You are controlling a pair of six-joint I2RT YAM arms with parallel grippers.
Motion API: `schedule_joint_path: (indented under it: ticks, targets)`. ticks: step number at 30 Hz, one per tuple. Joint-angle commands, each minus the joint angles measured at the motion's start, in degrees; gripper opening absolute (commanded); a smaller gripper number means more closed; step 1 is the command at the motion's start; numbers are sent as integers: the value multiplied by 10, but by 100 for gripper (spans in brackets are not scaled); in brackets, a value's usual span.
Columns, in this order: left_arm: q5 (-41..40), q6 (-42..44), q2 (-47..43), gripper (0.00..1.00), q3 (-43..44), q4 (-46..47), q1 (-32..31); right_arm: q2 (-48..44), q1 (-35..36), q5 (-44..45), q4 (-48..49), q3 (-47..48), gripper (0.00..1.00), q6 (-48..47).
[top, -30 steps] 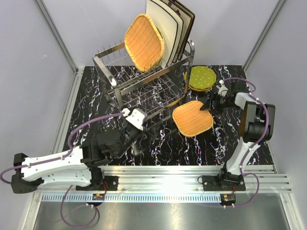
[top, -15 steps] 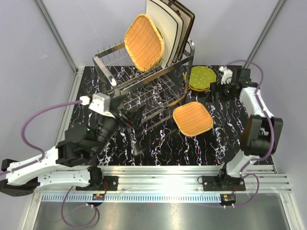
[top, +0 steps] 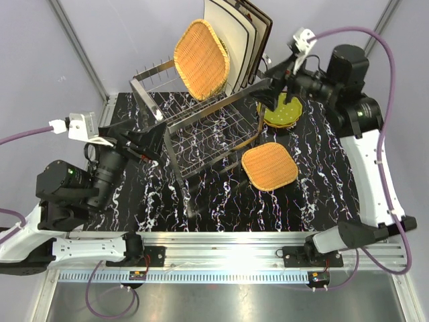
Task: Unload the plates from the dish rack
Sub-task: Grab a plate with the right arm
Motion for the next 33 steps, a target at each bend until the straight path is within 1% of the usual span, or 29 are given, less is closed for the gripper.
schedule_joint_path:
  ticks: [1,3,4,5,6,9,13,17,25,31,33]
  targets:
    - [-56,-33,16,99,39,-69,3,70,42,65,-44,98,83,109]
    - [-66,-59,13,99,45,-95,4,122,76,93,-79,155,82,153]
    - [-66,-67,12,99,45,-100,5,141,84,121,-90,211,82,167]
    - [-67,-73,6,99,43,-104,5,175,93,130,-105,236,80,197]
    - [-67,-88,4,99,41,-112,5,191,106,131,-110,286,78,209]
    - [-67,-117,-4,99,34,-130,5,243,140,178,-133,361,75,231]
    - [-59,-142,-12,99,25,-145,5,264,159,268,-130,375,73,232]
    - [-51,-148,-12,99,16,-143,5,268,165,306,-120,373,71,223]
    - [-48,-125,-4,99,9,-121,5,272,166,317,-116,364,68,221]
    - [-52,-118,-6,99,2,-110,5,294,167,311,-109,379,60,217]
    - [-53,-119,-9,99,-1,-110,5,298,167,307,-106,383,56,217]
